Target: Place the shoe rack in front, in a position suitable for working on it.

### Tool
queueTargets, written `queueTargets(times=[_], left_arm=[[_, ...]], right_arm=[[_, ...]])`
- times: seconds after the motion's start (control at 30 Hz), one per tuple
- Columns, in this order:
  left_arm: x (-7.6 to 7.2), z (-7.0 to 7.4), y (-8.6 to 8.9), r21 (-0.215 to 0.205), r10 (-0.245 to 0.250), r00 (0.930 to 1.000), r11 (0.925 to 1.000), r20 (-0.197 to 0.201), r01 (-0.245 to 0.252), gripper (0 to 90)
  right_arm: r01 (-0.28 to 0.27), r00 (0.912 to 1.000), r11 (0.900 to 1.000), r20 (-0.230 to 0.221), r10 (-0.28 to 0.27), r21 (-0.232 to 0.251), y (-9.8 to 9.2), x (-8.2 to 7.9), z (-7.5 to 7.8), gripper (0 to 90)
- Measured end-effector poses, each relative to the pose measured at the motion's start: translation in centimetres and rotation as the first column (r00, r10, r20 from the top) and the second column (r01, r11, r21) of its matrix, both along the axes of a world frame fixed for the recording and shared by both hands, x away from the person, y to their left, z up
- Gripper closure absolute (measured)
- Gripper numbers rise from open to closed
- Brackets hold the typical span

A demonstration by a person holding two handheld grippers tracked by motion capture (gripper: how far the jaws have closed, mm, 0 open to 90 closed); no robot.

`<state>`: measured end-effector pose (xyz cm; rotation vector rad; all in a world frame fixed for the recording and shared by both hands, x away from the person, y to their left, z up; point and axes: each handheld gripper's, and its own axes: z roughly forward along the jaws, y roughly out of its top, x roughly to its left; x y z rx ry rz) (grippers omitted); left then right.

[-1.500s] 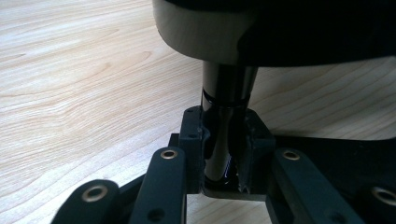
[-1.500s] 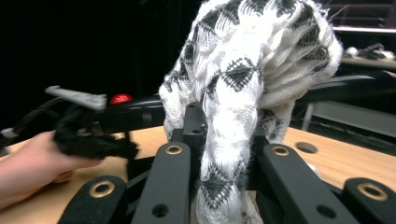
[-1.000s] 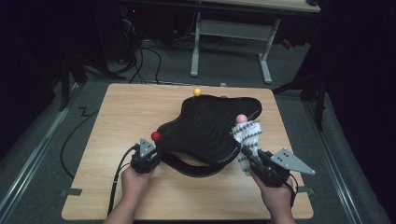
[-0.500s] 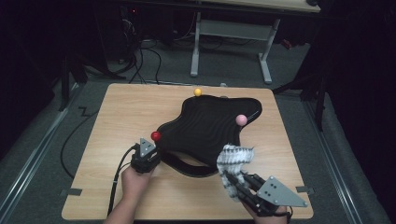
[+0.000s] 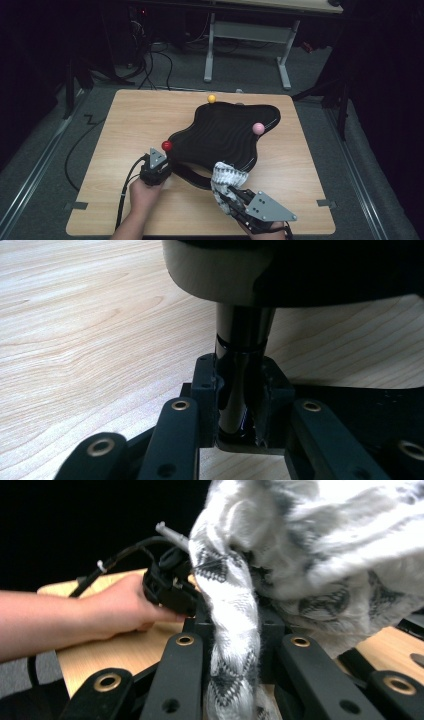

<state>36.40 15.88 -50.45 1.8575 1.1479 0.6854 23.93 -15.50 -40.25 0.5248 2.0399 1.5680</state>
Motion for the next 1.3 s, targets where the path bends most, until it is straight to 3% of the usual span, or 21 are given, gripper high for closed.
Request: queueTargets(times=[0.27, 0.3, 0.43, 0.5, 0.53, 0.57, 0.67, 0.87, 0.97, 1.13, 1.17, 1.2, 1.3], left_arm=[[0.0, 0.0, 0.0, 0.001, -0.002, 1.0, 1.0, -0.001, 0.002, 74.1], [0.0, 0.0, 0.0, 0.0, -0.003, 1.0, 1.0, -0.001, 0.003, 74.1], [-0.1, 0.0, 0.0, -0.001, -0.003, 1.0, 1.0, -0.001, 0.003, 74.1], [-0.1, 0.0, 0.0, 0.0, -0.003, 1.0, 1.0, 0.0, 0.003, 74.1], [-0.1, 0.0, 0.0, 0.0, -0.003, 1.0, 1.0, 0.0, 0.003, 74.1], [-0.1, 0.0, 0.0, -0.001, -0.003, 1.0, 1.0, 0.001, 0.003, 74.1], [-0.1, 0.0, 0.0, -0.002, -0.003, 1.0, 1.0, 0.001, 0.003, 74.1], [-0.1, 0.0, 0.1, -0.004, -0.006, 1.0, 1.0, 0.001, 0.006, 74.1], [-0.1, 0.0, 0.1, -0.003, -0.007, 1.0, 1.0, 0.0, 0.007, 74.1], [-0.1, 0.0, 0.1, -0.003, -0.01, 1.0, 0.9999, -0.002, 0.01, 74.1], [-0.1, 0.0, 0.1, -0.003, -0.01, 0.9999, 0.9999, -0.002, 0.01, 74.1], [-0.1, 0.0, 0.1, -0.004, -0.01, 0.9999, 0.9999, -0.002, 0.01, 74.1], [-0.1, 0.0, 0.1, -0.004, -0.01, 0.9999, 0.9999, -0.002, 0.01, 74.2]], right_arm=[[0.08, 0.9963, 0.993, 0.022, -0.082, 0.089, -3.2, -0.2, 1.7, 78.8], [0.107, 0.9941, 0.987, 0.004, -0.108, 0.123, -4.3, 0.3, 1.9, 78.8], [0.145, 0.9894, 0.975, -0.029, -0.142, 0.166, -5.8, 1.4, 2.1, 78.7], [0.179, 0.9836, 0.967, -0.048, -0.174, 0.179, -6.6, 2.4, 2.2, 78.8], [0.216, 0.9762, 0.959, -0.063, -0.208, 0.182, -7.2, 3.4, 2.3, 78.9], [0.216, 0.9762, 0.959, -0.063, -0.208, 0.182, -7.2, 3.4, 2.3, 78.9], [0.261, 0.9645, 0.953, -0.084, -0.25, 0.153, -7.6, 5.1, 2.0, 78.9], [0.323, 0.9449, 0.942, -0.083, -0.317, 0.084, -7.2, 7.4, 1.8, 78.9], [0.372, 0.9263, 0.927, -0.085, -0.367, 0.043, -6.9, 8.5, 1.4, 78.9], [0.379, 0.9226, 0.924, -0.09, -0.375, 0.038, -7.1, 8.7, 1.3, 78.8], [0.374, 0.925, 0.926, -0.086, -0.37, 0.042, -7.1, 8.4, 1.3, 78.9], [0.356, 0.9334, 0.933, -0.07, -0.352, 0.054, -7.1, 7.5, 1.5, 78.9], [0.337, 0.9411, 0.94, -0.054, -0.334, 0.059, -7.1, 6.4, 1.7, 79.0]])
